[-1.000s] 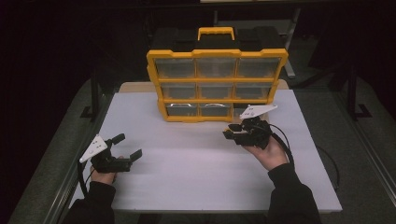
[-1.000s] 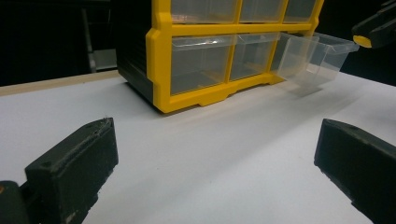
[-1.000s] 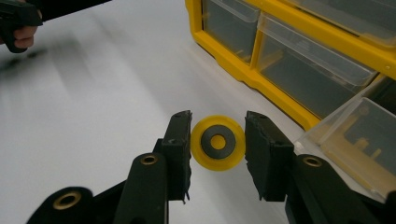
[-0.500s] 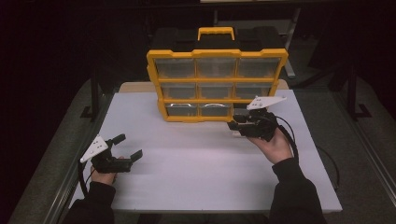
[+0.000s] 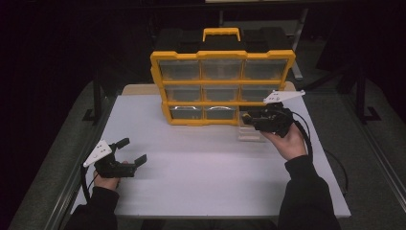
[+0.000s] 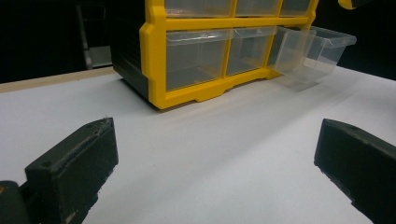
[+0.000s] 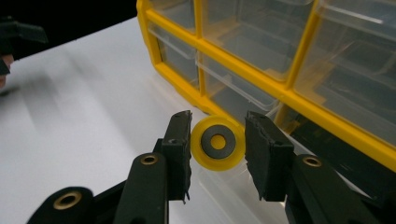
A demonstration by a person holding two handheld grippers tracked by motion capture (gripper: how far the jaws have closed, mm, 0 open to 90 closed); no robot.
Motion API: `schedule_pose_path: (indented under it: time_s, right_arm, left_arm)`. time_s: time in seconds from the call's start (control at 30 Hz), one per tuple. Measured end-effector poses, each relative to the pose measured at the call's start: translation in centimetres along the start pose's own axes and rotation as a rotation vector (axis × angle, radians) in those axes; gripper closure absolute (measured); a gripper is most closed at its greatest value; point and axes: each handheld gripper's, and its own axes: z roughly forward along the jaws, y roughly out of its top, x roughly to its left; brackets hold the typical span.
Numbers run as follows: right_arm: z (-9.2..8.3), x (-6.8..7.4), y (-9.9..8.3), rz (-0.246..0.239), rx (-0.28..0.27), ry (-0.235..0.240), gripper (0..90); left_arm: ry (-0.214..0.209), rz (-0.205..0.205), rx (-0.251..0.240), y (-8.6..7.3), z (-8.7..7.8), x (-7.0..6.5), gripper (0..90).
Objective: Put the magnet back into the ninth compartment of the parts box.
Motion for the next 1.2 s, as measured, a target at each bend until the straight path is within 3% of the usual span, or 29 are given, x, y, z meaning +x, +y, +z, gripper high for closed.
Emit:
schedule_pose_path:
  time_s: [0.33,0.6,1.2]
  right_arm:
    - [-0.1,-1.1,0.0,0.014,-0.002,-0.021,60.5]
    - [-0.2,-2.5,-0.4,0.048,-0.001,-0.035,60.5]
    - [0.7,-4.0,-1.0,0.134,0.045,-0.090,59.7]
  left_arm:
    - [0.002,0.001,0.000,0.0,0.0,0.0,0.0]
    - [0.004,-0.001,0.001,0.0,0.0,0.0,0.0]
    - [-0.001,0.001,0.002,0.0,0.0,0.0,0.0]
